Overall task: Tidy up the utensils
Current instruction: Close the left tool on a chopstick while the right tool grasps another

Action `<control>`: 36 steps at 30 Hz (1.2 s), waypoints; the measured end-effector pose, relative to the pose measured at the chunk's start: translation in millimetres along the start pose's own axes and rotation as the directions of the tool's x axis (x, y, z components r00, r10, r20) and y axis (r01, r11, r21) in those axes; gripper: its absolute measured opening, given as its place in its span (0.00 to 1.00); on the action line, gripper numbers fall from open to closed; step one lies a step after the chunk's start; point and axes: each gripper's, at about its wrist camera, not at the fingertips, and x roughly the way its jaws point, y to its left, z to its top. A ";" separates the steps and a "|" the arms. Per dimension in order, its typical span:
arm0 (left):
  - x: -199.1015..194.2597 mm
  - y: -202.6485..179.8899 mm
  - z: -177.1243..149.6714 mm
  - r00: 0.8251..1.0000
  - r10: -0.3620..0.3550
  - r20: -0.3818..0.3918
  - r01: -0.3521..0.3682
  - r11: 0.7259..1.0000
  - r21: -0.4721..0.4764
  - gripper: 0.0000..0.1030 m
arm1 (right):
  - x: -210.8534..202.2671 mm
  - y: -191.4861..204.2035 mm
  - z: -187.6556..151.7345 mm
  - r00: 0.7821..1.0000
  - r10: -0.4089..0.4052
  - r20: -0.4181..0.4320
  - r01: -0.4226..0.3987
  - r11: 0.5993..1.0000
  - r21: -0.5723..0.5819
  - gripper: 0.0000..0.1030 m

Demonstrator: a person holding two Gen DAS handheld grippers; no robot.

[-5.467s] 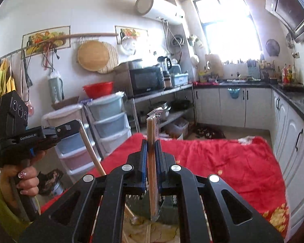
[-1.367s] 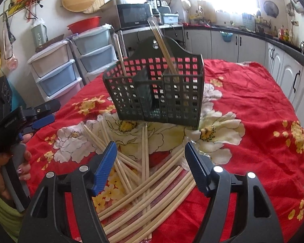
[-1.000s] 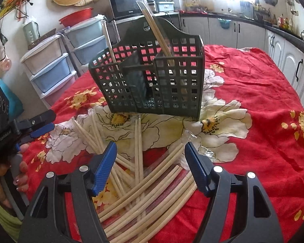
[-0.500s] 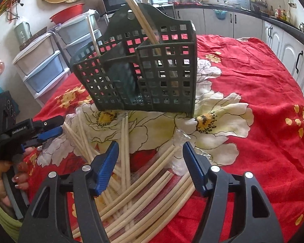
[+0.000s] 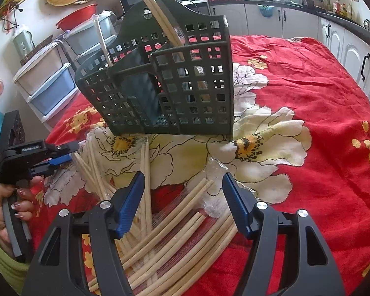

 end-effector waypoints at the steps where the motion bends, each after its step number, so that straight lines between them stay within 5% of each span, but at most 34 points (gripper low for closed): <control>1: -2.0 0.9 0.3 1.000 -0.011 0.003 0.011 1.000 -0.001 0.16 | 1.3 -1.1 0.7 1.000 0.003 -0.004 -0.003 1.000 0.004 0.61; 19: -25.0 -4.3 12.0 0.996 -0.069 0.061 0.066 0.996 0.052 0.06 | 15.3 -14.4 2.6 0.997 0.059 -0.057 -0.055 0.995 0.079 0.50; 26: -33.2 -11.5 17.6 0.992 -0.098 0.076 0.092 0.993 0.077 0.03 | 16.6 -20.1 3.4 0.995 0.073 -0.066 -0.066 0.993 0.094 0.20; 36: -57.9 -27.8 21.8 0.982 -0.124 0.142 0.105 0.985 0.135 0.03 | 4.0 -22.8 13.2 0.992 0.125 -0.020 -0.122 0.985 0.126 0.11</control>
